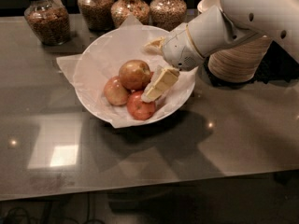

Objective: Pick apple from white bowl

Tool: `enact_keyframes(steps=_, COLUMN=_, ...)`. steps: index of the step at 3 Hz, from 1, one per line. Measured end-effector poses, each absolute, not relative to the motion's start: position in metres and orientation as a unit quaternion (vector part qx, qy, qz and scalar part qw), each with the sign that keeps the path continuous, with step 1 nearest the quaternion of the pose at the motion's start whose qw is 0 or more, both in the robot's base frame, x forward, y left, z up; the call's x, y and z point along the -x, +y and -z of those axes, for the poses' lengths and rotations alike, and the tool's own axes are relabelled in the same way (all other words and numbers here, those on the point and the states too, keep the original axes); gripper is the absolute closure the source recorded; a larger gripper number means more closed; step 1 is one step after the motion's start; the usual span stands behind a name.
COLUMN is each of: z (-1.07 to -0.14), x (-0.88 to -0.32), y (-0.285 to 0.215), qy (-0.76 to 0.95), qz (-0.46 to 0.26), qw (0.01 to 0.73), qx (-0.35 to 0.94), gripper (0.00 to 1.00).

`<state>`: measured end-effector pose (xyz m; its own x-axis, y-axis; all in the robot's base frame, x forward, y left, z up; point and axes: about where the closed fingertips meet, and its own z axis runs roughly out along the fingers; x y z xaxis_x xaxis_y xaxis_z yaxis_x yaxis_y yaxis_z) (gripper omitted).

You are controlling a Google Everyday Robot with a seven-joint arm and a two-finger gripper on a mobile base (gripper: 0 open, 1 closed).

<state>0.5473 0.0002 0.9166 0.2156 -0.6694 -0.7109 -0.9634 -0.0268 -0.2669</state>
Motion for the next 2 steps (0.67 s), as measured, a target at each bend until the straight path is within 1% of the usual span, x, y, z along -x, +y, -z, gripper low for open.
enact_keyframes(steps=2, z=-0.902, x=-0.554, y=0.025, qy=0.571, qz=-0.267, qw=0.364, qx=0.686, gripper=0.26)
